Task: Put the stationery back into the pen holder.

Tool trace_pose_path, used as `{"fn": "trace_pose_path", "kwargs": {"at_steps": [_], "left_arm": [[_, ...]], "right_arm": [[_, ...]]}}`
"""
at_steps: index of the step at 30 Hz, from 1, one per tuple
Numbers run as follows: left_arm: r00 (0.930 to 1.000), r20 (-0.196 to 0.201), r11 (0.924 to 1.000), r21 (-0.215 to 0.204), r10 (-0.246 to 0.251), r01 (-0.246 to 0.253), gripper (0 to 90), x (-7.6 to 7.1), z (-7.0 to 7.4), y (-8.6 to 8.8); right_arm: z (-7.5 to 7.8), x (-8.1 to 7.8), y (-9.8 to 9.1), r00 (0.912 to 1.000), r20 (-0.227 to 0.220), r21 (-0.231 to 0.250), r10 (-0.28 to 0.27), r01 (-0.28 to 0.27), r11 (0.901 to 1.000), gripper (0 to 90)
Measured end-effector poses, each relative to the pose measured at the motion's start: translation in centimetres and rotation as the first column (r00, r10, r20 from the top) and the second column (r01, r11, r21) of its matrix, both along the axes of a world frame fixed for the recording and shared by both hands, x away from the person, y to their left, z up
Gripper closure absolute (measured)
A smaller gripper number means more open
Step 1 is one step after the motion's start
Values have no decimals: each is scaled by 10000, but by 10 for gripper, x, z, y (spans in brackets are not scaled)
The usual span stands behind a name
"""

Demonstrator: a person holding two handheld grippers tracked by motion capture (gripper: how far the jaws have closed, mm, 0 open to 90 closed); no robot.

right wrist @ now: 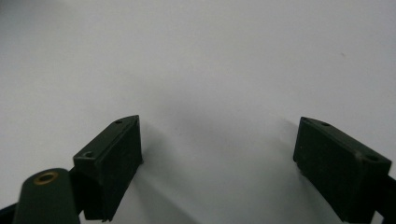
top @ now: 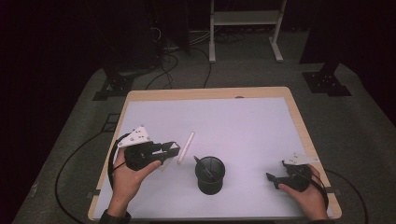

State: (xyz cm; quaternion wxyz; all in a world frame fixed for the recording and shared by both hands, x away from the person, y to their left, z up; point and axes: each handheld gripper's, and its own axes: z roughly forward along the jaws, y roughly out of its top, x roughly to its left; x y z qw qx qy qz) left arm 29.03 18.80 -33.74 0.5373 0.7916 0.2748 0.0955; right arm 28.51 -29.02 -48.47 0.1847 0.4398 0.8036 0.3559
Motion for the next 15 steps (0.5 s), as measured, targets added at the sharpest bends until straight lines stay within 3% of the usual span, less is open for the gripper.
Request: {"fn": "trace_pose_path", "kwargs": {"at_steps": [15], "left_arm": [[9965, 201, 9952, -522, -813, 822, 711, 3, 9, -24]], "right_arm": [[0, 0, 0, 10000, 0, 1, 3, -3, 10000, 142]]}}
